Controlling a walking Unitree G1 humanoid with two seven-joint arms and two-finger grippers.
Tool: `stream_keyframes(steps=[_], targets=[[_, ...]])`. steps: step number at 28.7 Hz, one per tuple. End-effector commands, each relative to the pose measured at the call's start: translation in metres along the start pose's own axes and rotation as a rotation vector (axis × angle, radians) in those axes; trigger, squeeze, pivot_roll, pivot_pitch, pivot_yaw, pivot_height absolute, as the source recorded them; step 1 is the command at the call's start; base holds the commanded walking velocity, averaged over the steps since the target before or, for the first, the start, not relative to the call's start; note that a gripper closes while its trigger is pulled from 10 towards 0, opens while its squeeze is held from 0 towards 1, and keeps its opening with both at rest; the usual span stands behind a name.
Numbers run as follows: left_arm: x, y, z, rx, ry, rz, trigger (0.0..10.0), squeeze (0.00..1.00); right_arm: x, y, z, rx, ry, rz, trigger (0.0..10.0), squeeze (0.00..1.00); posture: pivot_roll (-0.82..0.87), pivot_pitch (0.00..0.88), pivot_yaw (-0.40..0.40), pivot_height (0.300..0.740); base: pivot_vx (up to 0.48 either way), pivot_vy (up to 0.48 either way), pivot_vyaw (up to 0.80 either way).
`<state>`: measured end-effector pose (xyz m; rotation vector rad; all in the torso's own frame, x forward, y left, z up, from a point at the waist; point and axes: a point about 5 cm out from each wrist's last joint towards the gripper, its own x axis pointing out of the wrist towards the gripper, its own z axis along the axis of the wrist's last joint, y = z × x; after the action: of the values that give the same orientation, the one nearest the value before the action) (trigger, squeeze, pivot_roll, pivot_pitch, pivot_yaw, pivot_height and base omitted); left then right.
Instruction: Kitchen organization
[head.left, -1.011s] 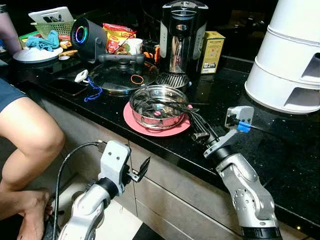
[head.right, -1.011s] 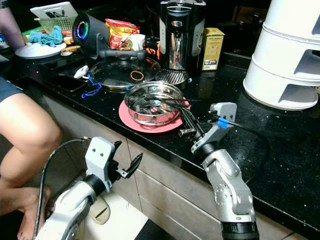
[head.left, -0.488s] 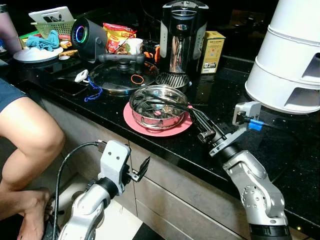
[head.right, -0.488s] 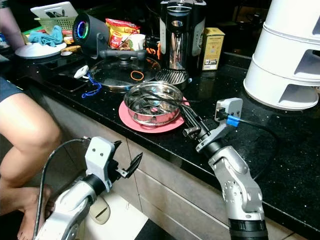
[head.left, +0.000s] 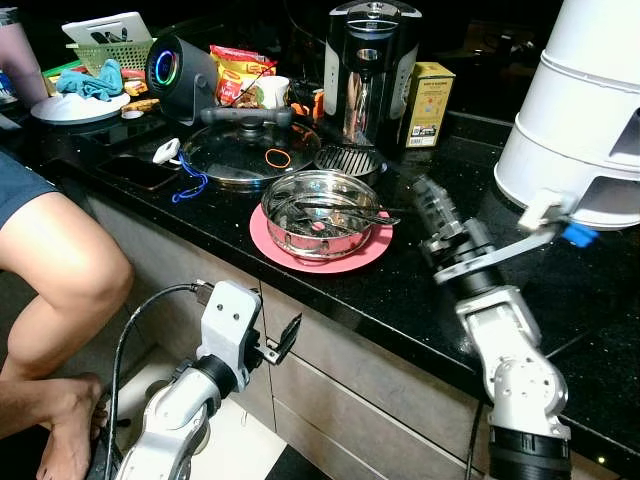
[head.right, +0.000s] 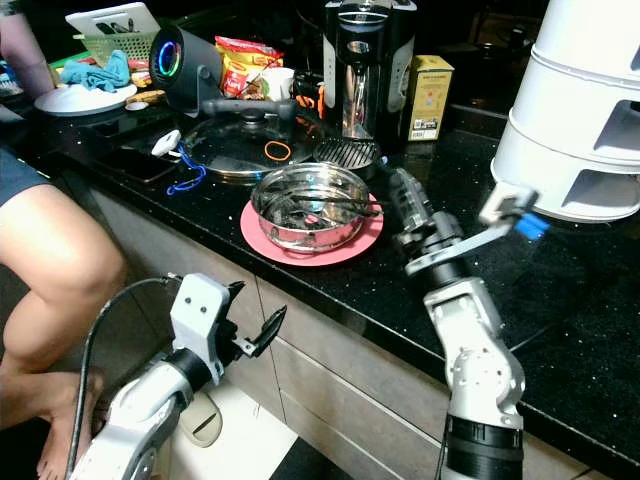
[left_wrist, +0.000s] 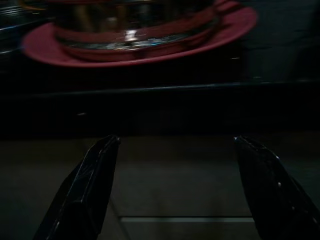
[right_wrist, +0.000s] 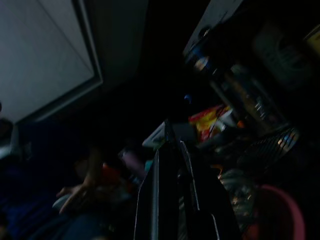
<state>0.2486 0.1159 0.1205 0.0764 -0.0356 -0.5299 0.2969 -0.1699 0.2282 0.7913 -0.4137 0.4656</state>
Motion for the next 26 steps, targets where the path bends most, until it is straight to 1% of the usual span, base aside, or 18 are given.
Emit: stream_keyframes(steps=[1,2,3,6,7,8,11,13,14,17,20,21,23,26], targets=[[-0.001,-0.002,0.005,0.008,-0.022,-0.041,10.0,0.00,0.001,-0.001,0.000,0.027,-0.008,-0.008,0.0,0.00,-0.04,0.000,-0.006,0.740,0.000,0.000,0.00],[-0.001,-0.009,0.011,-0.012,-0.048,-0.116,10.0,0.00,0.002,-0.003,0.002,0.016,-0.014,-0.020,0.0,0.00,-0.04,0.000,-0.008,0.740,0.000,0.000,0.00],[-0.001,-0.021,0.023,-0.043,-0.089,-0.233,10.0,0.00,0.003,-0.005,0.003,-0.002,-0.020,-0.033,0.0,0.00,-0.04,0.000,-0.010,0.740,0.000,0.000,0.00],[-0.001,-0.024,0.026,-0.049,-0.098,-0.259,10.0,0.00,0.003,-0.005,0.004,-0.002,-0.021,-0.037,0.0,0.00,-0.04,0.000,-0.010,0.740,0.000,0.000,0.00],[0.001,-0.034,0.040,-0.055,-0.138,-0.342,10.0,0.00,0.004,-0.006,0.008,0.008,-0.038,-0.041,0.0,0.00,-0.04,0.000,-0.010,0.740,0.000,0.000,0.00],[0.001,-0.034,0.040,-0.055,-0.138,-0.342,10.0,0.00,0.004,-0.006,0.008,0.008,-0.038,-0.041,0.0,0.00,-0.04,0.000,-0.010,0.740,0.000,0.000,0.00],[0.003,-0.043,0.059,-0.045,-0.188,-0.418,10.0,0.00,0.007,-0.007,0.017,0.008,-0.062,-0.046,0.0,0.00,-0.04,0.000,-0.007,0.740,0.000,0.000,0.00],[0.003,-0.043,0.059,-0.045,-0.188,-0.418,10.0,0.00,0.007,-0.007,0.017,0.008,-0.062,-0.046,0.0,0.00,-0.04,0.000,-0.007,0.740,0.000,0.000,0.00],[0.008,-0.044,0.074,-0.015,-0.233,-0.429,10.0,0.00,0.008,-0.012,0.025,-0.028,-0.068,-0.077,10.0,0.00,-0.04,0.000,-0.005,0.740,0.000,0.000,0.00],[0.012,-0.039,0.085,0.006,-0.268,-0.408,10.0,0.00,0.007,-0.021,0.033,-0.072,-0.073,-0.134,10.0,0.00,-0.04,0.000,0.000,0.740,0.000,0.000,0.00],[0.014,-0.035,0.089,0.009,-0.274,-0.383,10.0,0.00,0.006,-0.024,0.036,-0.077,-0.074,-0.156,10.0,0.00,-0.04,0.000,0.001,0.740,0.000,0.000,0.00],[0.016,-0.031,0.094,0.016,-0.284,-0.350,10.0,0.00,0.006,-0.027,0.036,-0.085,-0.053,-0.176,10.0,0.00,-0.04,0.000,0.004,0.740,0.000,0.000,-0.41],[0.017,-0.029,0.096,0.017,-0.287,-0.337,10.0,0.00,0.006,-0.027,0.036,-0.087,-0.049,-0.178,10.0,0.00,-0.04,0.000,0.004,0.740,0.000,0.000,-0.59],[0.020,-0.023,0.098,0.045,-0.282,-0.289,10.0,0.00,0.006,-0.031,0.036,-0.105,-0.046,-0.199,10.0,0.00,-0.04,0.000,0.004,0.740,0.000,0.000,-0.80]])
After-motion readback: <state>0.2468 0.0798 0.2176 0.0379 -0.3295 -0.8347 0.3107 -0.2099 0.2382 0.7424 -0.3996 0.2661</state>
